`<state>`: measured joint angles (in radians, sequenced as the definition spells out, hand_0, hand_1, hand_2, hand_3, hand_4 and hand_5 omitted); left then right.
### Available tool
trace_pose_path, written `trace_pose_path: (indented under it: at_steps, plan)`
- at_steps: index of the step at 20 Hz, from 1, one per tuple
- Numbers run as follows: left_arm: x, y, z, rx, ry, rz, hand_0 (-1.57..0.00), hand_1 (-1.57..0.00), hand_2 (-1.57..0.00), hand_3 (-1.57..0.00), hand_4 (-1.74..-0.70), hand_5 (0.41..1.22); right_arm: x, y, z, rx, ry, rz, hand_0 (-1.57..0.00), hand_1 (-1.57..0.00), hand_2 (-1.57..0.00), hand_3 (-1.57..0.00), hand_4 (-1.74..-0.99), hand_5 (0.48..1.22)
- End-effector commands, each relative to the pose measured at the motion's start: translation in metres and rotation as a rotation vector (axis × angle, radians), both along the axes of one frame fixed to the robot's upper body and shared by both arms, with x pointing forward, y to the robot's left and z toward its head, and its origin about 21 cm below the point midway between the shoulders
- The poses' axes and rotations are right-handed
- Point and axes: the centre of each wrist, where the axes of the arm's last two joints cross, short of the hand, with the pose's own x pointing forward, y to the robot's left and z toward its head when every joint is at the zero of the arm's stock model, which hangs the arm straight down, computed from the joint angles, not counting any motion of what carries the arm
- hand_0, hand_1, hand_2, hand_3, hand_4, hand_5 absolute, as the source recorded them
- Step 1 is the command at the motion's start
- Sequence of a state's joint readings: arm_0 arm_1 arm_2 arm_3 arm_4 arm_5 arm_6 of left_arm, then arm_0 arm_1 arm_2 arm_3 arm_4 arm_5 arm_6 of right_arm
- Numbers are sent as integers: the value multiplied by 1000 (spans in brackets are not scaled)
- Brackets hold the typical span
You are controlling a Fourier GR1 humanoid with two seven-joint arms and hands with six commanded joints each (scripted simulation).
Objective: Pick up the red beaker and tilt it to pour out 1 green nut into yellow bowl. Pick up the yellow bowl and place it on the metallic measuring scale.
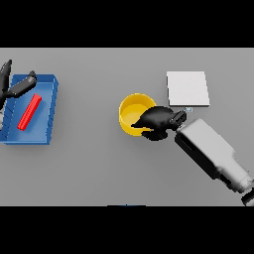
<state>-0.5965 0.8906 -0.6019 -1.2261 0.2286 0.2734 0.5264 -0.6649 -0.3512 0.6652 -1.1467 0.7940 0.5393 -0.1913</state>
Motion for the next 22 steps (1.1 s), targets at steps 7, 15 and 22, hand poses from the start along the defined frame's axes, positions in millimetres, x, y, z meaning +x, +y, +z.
trace_pose_path:
  at_steps: [7,15,22]
  plan:
    - [-1,2,0,-7,-5,4,1,1,1,1,-806,724,1,-3,8,-14,8,-22,-1480,-1474,-1424,-1176,-1711,1199]
    - [-3,-3,-1,3,-7,-5,1,1,1,1,-797,719,-1,-13,57,13,-63,-21,-1556,-1555,-1519,-1357,-1730,1217]
    - [-2,-1,3,0,-14,-13,1,1,1,1,-805,723,-6,-16,91,17,-118,-93,-1568,-1568,-1560,-1248,-1720,1219]
